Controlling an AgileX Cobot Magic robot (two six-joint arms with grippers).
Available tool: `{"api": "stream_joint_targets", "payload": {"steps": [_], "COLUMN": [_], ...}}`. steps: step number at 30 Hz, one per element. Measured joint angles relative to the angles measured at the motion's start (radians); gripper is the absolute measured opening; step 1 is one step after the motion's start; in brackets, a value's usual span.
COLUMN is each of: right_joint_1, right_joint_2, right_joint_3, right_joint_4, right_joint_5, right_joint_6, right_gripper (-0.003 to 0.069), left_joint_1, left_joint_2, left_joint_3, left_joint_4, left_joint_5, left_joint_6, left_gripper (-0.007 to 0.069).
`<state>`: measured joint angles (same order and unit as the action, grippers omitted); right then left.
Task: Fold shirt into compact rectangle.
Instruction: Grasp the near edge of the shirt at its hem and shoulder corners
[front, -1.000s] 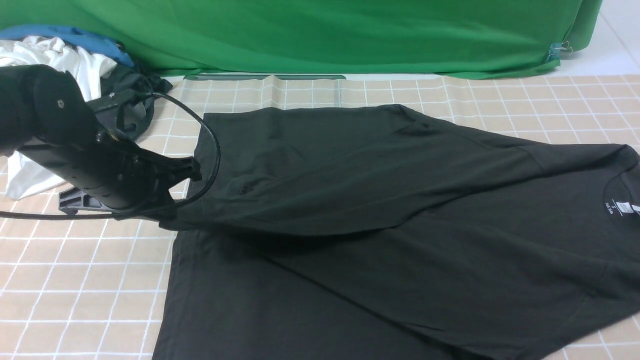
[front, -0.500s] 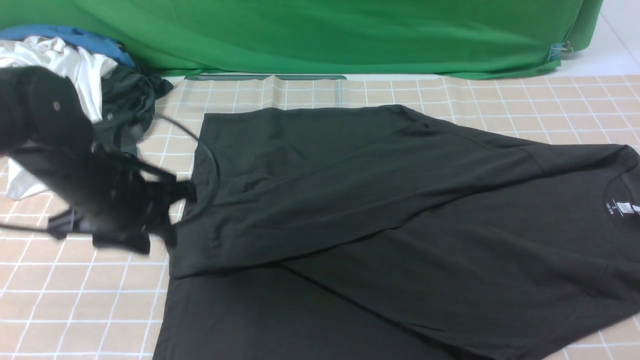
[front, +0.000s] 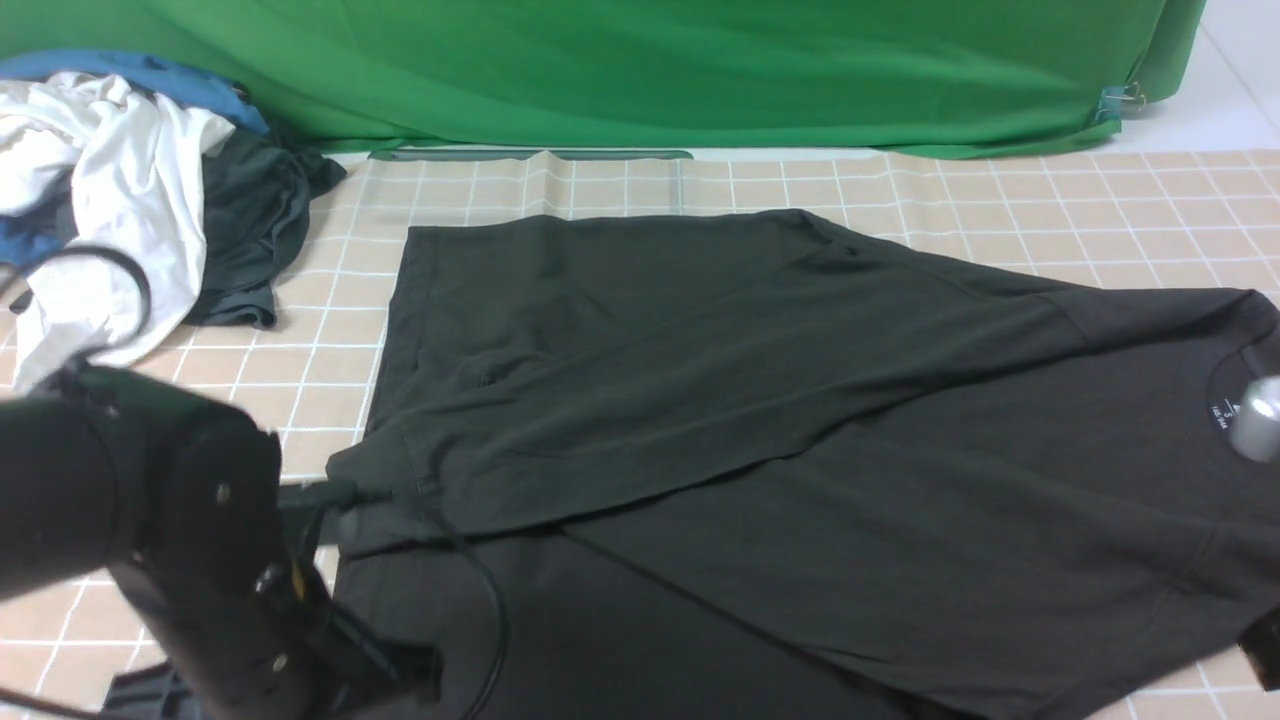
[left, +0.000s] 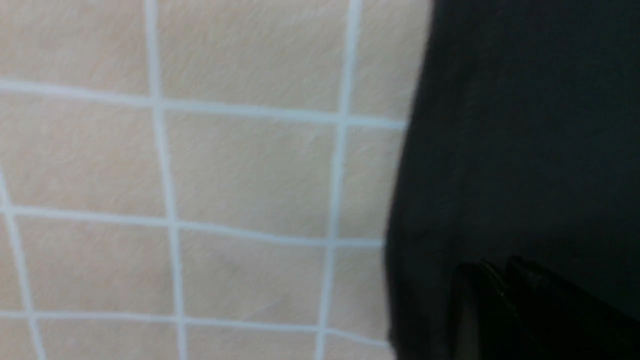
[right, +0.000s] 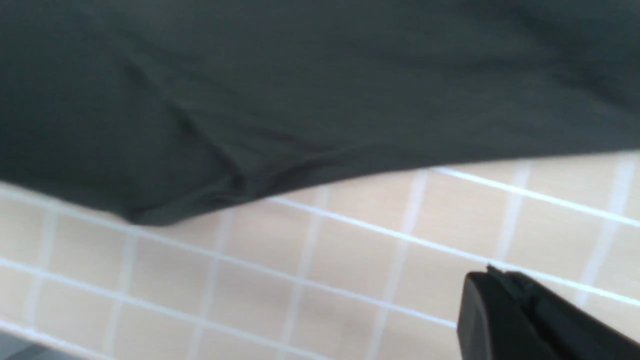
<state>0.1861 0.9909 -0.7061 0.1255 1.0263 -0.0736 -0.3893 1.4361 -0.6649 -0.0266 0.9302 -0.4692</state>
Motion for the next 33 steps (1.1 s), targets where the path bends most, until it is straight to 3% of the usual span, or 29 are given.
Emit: {"api": "stream_joint_targets", "payload": {"steps": [2,4,6,8,9,10,13,16,22,23,33], "right_joint_1": [0.0,0.0,0.0,0.0,0.0,0.0,0.0,0.0,0.0,0.0,0.0], "right_joint_2": [0.001,0.001,0.001,0.001,0.001,0.001,0.001,0.001,0.001,0.001,0.001], "right_joint_3": [-0.002,-0.004,-0.004,-0.004,-0.004,-0.004,-0.004,-0.004,-0.004,-0.004,-0.004], "right_joint_4": [0.012,0.021,0.022,0.024,0.024,0.025,0.025,0.026,0.026,0.026,-0.07], "right_joint_5": [-0.01,-0.023,-0.025,-0.03,-0.031,-0.038,-0.047,-0.05,-0.052,-0.051,0.044], "right_joint_6": [-0.011,-0.021,-0.028,-0.032,-0.032,-0.033,-0.034,-0.035,-0.035,-0.035,0.027], "right_gripper": [0.0035,0.0035,0.0035,0.0035,0.0035,0.0035,0.0035,0.0035,0.0038,0.0038,0.0046], "left_joint_1": [-0.001,-0.001,-0.001,-0.001,-0.001,-0.001,-0.001,-0.001,-0.003,-0.003,-0.005], "left_joint_2": [0.0,-0.001,-0.002,-0.004,-0.006,-0.016,-0.029,-0.033,-0.033,-0.034,-0.249], "left_joint_3": [0.017,0.055,0.068,0.099,0.101,0.12,0.143,0.148,0.151,0.151,0.158], "left_joint_4": [0.007,0.016,0.016,0.017,0.019,0.027,0.027,0.018,-0.04,-0.041,-0.02], "left_joint_5": [0.001,-0.005,-0.015,-0.046,-0.049,-0.068,-0.107,-0.119,-0.151,-0.154,-0.101], "left_joint_6": [-0.007,-0.015,-0.016,-0.016,-0.016,-0.016,-0.012,-0.005,0.043,0.045,-0.002], "left_gripper": [0.0125,0.0239,0.0292,0.0395,0.0402,0.0465,0.0503,0.047,0.0081,0.0055,0.0031]}}
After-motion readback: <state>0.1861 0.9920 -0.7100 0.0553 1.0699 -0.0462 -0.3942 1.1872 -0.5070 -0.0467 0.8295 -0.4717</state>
